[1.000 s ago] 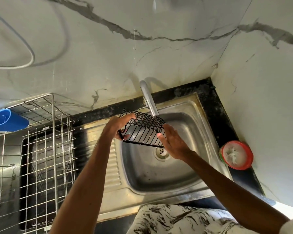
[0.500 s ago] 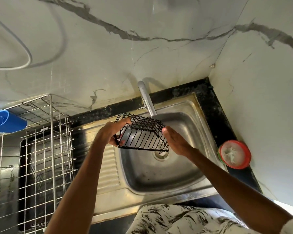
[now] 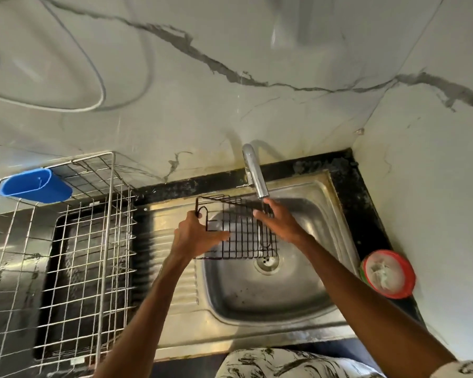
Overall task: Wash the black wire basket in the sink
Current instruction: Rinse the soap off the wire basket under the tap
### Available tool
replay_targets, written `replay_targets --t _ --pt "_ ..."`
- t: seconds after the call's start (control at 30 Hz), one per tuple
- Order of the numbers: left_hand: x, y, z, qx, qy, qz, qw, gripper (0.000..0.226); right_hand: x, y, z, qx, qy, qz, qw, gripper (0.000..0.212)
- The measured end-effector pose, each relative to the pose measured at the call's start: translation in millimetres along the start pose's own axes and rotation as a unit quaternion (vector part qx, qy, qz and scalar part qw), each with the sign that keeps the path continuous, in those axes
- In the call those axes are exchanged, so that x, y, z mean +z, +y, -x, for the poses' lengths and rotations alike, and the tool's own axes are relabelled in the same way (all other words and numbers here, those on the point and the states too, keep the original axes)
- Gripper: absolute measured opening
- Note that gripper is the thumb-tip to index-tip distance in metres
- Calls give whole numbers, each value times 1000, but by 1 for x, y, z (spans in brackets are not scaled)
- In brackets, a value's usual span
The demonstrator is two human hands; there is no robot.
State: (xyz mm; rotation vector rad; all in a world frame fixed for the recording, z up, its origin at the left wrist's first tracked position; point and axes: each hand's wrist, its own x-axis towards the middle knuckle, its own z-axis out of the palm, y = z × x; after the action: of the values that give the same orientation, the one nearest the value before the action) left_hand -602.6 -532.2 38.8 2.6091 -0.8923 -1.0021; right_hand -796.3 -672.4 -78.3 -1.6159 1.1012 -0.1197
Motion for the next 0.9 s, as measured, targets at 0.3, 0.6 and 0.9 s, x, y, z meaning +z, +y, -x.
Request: replay_targets --t 0.3,0.6,0.9 --pt "26 -8 30 277 -46 -139 950 110 -34 -7 60 90 -107 -124 982 46" --pt "43 -20 15 303 -68 -100 945 116 -32 1 85 127 -35 -84 988 89" --pt "59 -12 13 123 5 74 990 66 -33 -12 76 111 47 -6 993 81"
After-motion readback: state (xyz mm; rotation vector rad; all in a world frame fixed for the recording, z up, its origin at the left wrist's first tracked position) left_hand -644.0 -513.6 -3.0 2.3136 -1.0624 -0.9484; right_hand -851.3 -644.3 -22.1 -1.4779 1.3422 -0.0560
